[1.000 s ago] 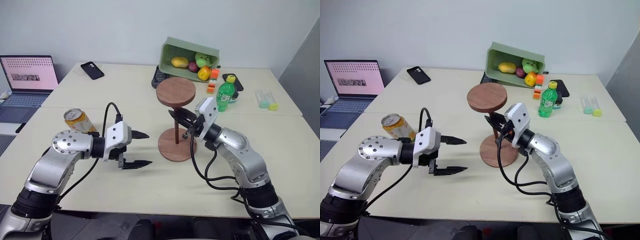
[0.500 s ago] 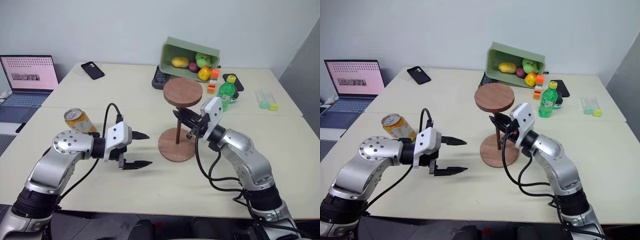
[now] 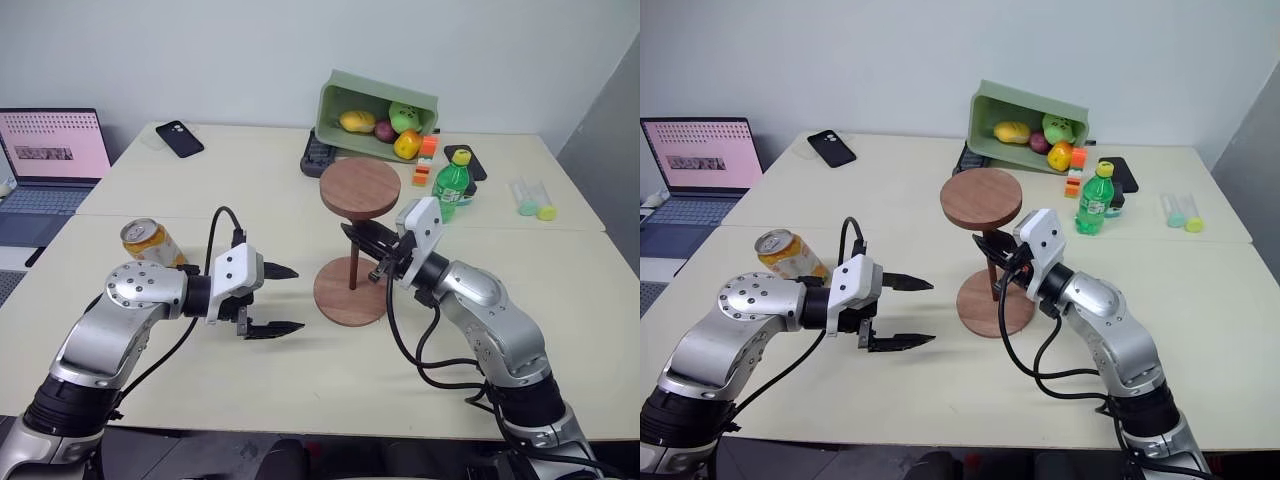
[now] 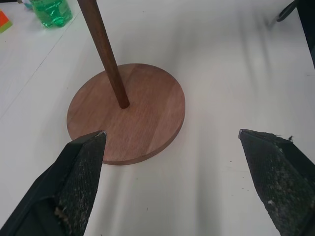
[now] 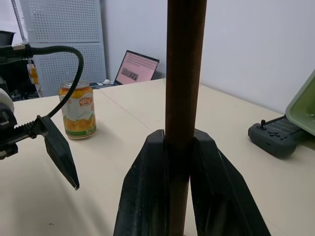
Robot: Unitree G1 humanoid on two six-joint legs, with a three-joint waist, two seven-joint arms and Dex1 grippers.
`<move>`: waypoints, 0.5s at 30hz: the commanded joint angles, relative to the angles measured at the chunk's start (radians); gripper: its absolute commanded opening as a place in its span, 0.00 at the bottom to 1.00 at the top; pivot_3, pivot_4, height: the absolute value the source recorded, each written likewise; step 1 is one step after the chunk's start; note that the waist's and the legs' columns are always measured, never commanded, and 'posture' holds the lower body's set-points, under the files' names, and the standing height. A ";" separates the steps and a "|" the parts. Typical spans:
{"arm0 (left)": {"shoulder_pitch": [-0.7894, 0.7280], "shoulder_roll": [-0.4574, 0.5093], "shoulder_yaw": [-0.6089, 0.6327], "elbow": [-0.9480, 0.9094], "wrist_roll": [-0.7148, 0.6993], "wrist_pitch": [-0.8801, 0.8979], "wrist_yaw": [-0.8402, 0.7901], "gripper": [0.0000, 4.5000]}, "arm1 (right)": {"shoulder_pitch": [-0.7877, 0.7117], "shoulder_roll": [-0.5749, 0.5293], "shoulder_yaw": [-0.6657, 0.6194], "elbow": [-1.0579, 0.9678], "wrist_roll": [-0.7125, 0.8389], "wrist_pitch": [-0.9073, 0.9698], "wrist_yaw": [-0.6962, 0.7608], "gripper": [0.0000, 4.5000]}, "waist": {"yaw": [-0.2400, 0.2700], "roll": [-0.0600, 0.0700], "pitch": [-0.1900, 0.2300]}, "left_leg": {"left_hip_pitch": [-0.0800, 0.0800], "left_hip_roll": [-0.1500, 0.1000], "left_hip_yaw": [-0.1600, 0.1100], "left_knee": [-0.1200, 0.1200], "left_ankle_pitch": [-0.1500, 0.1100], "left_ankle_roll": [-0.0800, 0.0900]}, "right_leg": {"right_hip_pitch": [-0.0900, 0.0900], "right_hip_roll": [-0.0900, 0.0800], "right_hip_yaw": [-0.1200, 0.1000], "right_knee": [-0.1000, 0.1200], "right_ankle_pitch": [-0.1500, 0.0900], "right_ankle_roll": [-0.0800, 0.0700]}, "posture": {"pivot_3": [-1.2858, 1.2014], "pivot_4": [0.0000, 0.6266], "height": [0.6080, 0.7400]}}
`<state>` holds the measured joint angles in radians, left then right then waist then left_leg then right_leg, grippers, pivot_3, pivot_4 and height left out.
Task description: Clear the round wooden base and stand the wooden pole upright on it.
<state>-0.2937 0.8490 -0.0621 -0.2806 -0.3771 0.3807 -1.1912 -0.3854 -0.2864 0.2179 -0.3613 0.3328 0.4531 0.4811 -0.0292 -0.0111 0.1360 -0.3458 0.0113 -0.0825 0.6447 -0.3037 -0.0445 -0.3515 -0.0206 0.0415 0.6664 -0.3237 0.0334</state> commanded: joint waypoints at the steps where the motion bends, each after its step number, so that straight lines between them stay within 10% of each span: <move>1: -0.007 0.003 0.008 -0.013 -0.002 -0.021 -0.005 1.00 | 0.060 -0.041 0.082 0.073 -0.041 0.124 0.026 0.24 | 0.000 -0.001 0.003 | 0.000 0.000 0.000 0.000 0.000 0.000 | 0.000 0.000 0.000 0.000 0.000 0.000 | 0.52 0.24 1.00; 9: -0.011 -0.001 0.006 -0.002 -0.002 -0.035 -0.006 1.00 | 0.068 -0.045 0.085 0.027 -0.047 0.138 0.042 0.66 | -0.014 -0.001 0.024 | -0.044 0.001 0.002 0.012 0.004 -0.006 | -0.042 0.000 0.000 0.013 0.000 0.001 | 0.52 0.24 1.00; 15: -0.017 -0.008 0.020 0.012 -0.010 -0.047 0.004 1.00 | 0.076 -0.065 0.061 0.003 -0.047 0.141 0.048 0.66 | -0.007 0.000 0.025 | -0.048 0.000 -0.001 0.016 0.002 -0.003 | -0.044 0.000 -0.001 0.016 0.001 0.001 | 0.52 0.24 1.00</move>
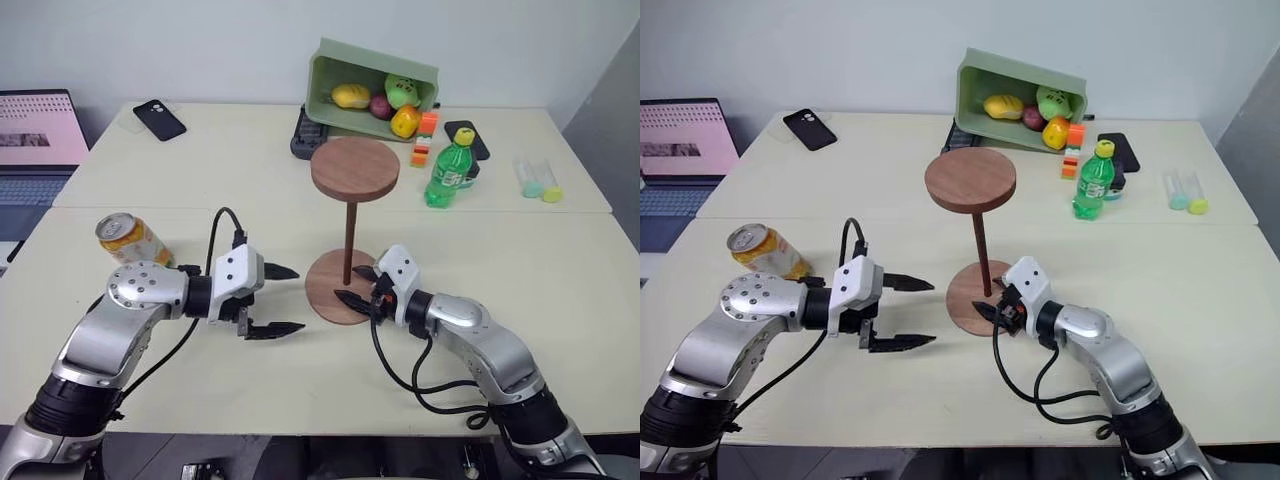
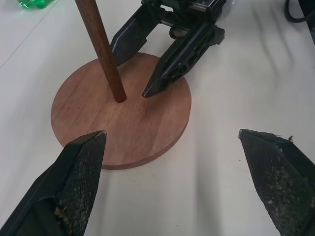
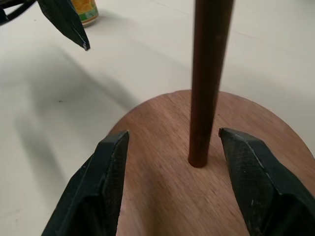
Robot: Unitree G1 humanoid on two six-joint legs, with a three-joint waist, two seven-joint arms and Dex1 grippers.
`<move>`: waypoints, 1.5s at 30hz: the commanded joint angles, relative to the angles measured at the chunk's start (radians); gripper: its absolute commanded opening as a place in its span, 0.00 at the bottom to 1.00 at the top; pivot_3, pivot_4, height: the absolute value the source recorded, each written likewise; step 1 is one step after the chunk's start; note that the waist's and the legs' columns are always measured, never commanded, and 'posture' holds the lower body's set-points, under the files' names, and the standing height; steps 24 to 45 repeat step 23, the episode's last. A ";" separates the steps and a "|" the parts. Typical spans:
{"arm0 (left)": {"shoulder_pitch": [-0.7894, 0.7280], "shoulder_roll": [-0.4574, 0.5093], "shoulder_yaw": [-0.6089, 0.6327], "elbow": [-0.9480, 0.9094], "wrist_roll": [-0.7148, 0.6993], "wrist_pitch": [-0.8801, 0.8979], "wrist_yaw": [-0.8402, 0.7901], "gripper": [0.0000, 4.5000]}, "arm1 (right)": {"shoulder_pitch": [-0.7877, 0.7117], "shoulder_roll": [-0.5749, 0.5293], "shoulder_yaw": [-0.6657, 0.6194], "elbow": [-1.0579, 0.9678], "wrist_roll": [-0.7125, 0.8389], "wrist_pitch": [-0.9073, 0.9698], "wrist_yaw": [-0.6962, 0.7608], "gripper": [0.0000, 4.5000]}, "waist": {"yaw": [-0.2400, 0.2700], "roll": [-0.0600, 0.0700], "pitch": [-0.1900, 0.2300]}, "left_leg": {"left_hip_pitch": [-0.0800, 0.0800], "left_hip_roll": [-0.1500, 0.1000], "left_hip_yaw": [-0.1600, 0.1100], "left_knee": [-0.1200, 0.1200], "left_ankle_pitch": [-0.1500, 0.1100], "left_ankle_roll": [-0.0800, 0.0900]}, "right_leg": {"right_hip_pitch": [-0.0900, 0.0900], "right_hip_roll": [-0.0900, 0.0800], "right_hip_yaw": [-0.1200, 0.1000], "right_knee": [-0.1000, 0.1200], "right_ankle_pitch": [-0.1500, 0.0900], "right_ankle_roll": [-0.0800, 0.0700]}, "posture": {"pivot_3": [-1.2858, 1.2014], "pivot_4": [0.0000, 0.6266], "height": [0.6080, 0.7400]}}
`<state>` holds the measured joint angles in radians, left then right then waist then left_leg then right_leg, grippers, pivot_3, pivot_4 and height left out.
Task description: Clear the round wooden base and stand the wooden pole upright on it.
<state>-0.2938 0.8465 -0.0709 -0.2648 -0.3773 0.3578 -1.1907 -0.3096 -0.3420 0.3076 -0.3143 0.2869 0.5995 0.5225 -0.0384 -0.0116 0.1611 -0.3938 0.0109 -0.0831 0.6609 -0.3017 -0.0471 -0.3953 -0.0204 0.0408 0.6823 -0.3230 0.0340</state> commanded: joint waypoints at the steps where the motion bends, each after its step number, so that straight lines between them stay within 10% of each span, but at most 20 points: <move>1: -0.018 -0.006 0.031 -0.003 -0.011 -0.024 0.005 1.00 | 0.000 -0.013 -0.034 -0.047 0.000 -0.003 0.007 0.66 | 0.004 0.000 0.000 | 0.000 -0.001 0.000 0.001 0.000 0.000 | 0.000 0.000 0.000 0.000 0.000 0.000 | 0.52 0.24 1.00; 21: 0.068 0.141 0.203 -0.031 -0.013 0.022 0.058 1.00 | 0.268 -0.537 -0.612 -0.331 0.278 -0.012 0.425 0.66 | 0.010 0.000 0.004 | 0.003 -0.001 0.000 0.002 0.000 0.001 | 0.006 0.001 -0.001 0.000 0.000 0.000 | 0.52 0.24 1.00; 45: 0.071 0.147 0.204 -0.021 -0.006 0.003 0.046 1.00 | 0.292 -0.560 -0.661 -0.334 0.293 -0.008 0.433 0.66 | 0.010 0.000 0.004 | 0.004 -0.001 0.001 0.002 -0.001 0.001 | 0.007 0.001 -0.001 -0.001 0.000 0.000 | 0.52 0.24 1.00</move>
